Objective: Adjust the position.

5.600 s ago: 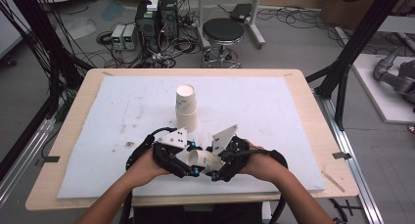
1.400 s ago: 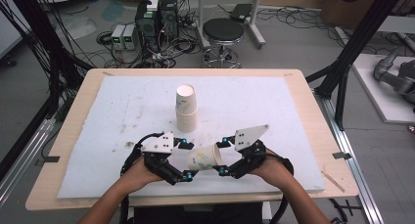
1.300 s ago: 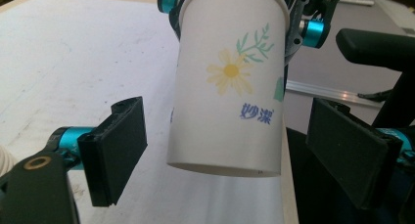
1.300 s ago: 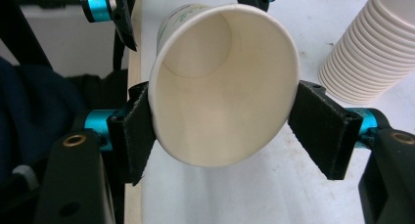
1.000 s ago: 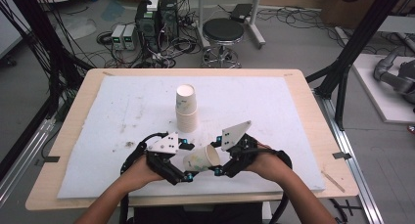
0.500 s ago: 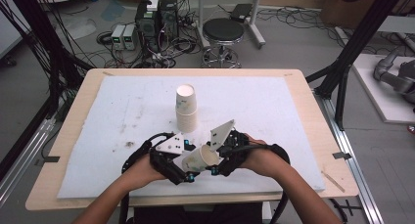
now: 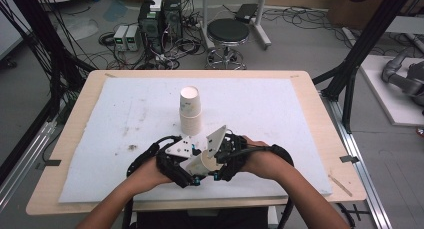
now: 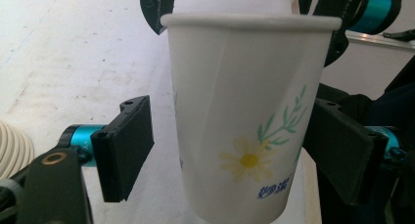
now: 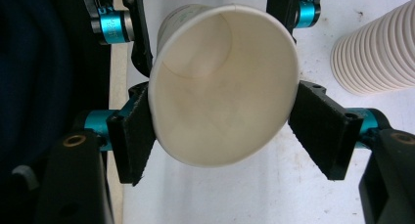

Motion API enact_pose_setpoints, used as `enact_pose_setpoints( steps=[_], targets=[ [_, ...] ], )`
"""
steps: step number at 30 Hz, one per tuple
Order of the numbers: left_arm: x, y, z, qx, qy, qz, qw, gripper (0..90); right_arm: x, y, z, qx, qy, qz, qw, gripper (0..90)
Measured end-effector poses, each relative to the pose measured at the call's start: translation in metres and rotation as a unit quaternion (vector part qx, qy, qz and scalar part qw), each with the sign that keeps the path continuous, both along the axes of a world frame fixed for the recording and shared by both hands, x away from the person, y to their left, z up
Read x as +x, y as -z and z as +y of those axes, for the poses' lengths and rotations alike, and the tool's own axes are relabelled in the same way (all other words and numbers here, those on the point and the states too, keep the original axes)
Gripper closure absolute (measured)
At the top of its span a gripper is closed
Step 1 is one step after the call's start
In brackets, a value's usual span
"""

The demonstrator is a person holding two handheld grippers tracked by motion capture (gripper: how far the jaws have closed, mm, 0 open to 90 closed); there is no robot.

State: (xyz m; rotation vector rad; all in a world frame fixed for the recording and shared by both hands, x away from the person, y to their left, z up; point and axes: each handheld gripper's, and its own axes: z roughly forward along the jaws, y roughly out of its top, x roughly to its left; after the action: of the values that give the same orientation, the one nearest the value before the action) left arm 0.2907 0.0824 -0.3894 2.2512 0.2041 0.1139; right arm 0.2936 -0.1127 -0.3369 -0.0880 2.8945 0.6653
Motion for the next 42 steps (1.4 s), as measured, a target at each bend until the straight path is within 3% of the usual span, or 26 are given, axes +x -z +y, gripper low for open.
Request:
enact_pose_setpoints(
  steps=[11,17,22,25,31,35,39,42],
  targets=[
    [0.001,0.003,-0.004,0.014,0.008,0.011,0.9998,25.1,0.000,0.002,0.005,-0.017,-0.009,-0.002,0.9998,28.9],
    [0.000,0.005,-0.005,0.013,0.022,0.014,0.9996,33.2,0.000,0.003,0.006,-0.018,-0.012,-0.001,0.9998,28.8],
    [0.000,0.005,-0.003,0.000,0.018,0.014,0.9997,32.2,0.000,0.003,0.002,0.012,-0.009,0.001,0.9999,25.9],
    [0.001,0.007,0.000,-0.010,0.010,0.016,0.9998,31.8,0.003,0.001,-0.004,0.049,0.002,0.016,0.9987,23.7],
    [0.003,0.013,0.012,-0.038,-0.013,0.025,0.9989,31.0,0.006,-0.005,-0.021,0.113,0.023,0.034,0.9928,22.3],
    [0.005,0.016,0.021,-0.061,-0.031,0.028,0.9972,30.9,0.008,-0.005,-0.036,0.150,0.044,0.042,0.9868,22.3],
    [0.004,0.019,0.031,-0.095,-0.051,0.024,0.9939,30.9,0.010,0.000,-0.055,0.195,0.077,0.040,0.9771,22.3],
    [0.003,0.023,0.039,-0.125,-0.065,0.021,0.9899,30.6,0.010,0.006,-0.069,0.221,0.101,0.038,0.9692,22.3]
  ],
)
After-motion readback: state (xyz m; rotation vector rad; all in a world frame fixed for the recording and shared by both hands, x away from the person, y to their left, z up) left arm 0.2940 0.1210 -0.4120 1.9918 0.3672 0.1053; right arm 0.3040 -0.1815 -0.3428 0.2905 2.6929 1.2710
